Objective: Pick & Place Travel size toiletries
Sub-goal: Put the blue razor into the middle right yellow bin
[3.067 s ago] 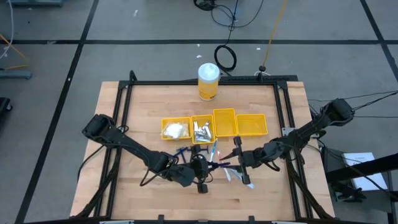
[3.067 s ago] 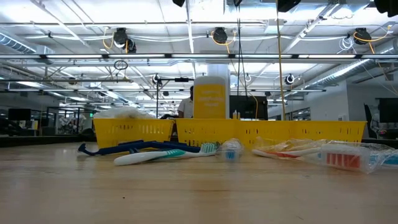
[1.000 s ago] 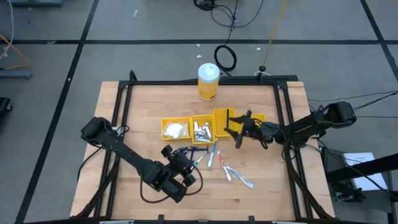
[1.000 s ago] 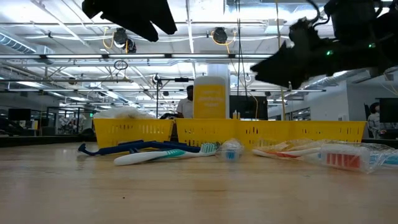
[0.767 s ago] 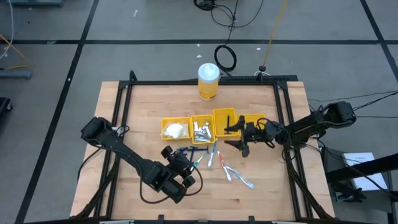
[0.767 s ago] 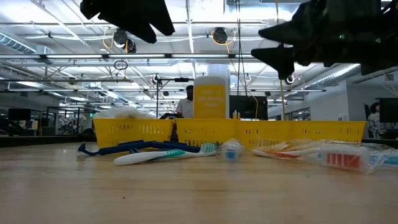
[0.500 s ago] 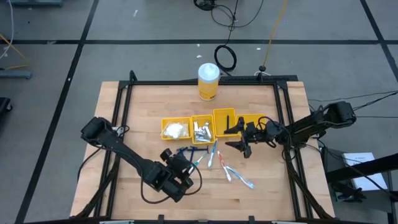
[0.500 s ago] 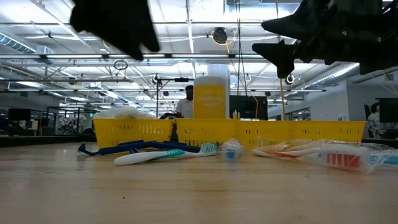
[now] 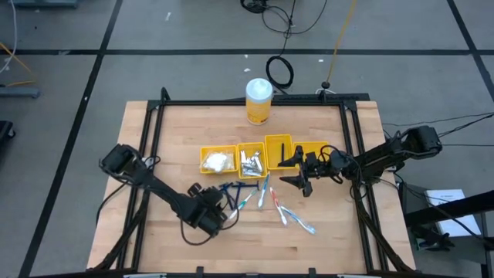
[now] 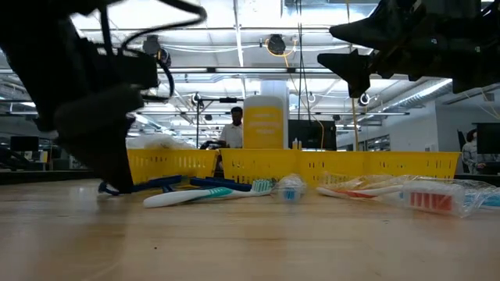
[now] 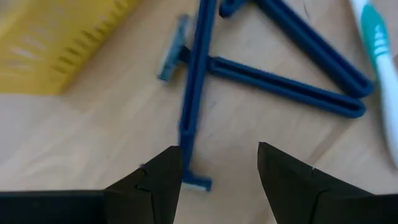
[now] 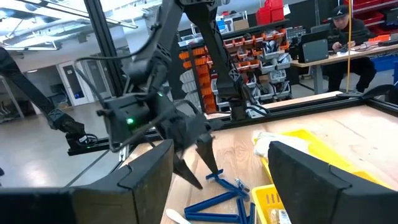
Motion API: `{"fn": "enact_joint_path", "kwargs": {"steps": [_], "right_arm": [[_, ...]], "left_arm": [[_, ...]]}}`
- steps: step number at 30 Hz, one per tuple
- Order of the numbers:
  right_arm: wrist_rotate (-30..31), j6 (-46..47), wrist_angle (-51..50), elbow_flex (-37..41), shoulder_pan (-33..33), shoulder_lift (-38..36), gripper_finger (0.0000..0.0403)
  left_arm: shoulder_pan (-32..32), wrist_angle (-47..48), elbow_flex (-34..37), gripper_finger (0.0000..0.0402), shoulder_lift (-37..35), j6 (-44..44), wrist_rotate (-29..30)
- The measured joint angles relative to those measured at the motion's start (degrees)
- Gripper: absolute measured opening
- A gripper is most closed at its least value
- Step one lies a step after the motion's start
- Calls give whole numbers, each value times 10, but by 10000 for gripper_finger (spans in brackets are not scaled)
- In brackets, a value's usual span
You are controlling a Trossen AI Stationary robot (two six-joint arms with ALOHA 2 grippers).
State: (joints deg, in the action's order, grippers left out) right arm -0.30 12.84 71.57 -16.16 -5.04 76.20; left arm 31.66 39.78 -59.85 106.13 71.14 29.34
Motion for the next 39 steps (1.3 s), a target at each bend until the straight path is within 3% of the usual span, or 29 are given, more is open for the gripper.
{"fn": "enact_joint_path", "kwargs": {"steps": [10, 22, 31, 39], "right_arm": [[0, 0, -6, 0, 0, 0, 242], [0, 0, -11, 0, 0, 0, 242], [0, 0, -14, 0, 0, 0, 242], [0, 0, -14, 0, 0, 0, 242]], "left_arm": [[-40, -100, 51, 202, -4, -36, -27], [-21, -171, 29, 202, -2, -52, -183], [-4, -146, -30, 202, 2, -116, -197], [-5, -149, -42, 202, 2, -171, -181]]}}
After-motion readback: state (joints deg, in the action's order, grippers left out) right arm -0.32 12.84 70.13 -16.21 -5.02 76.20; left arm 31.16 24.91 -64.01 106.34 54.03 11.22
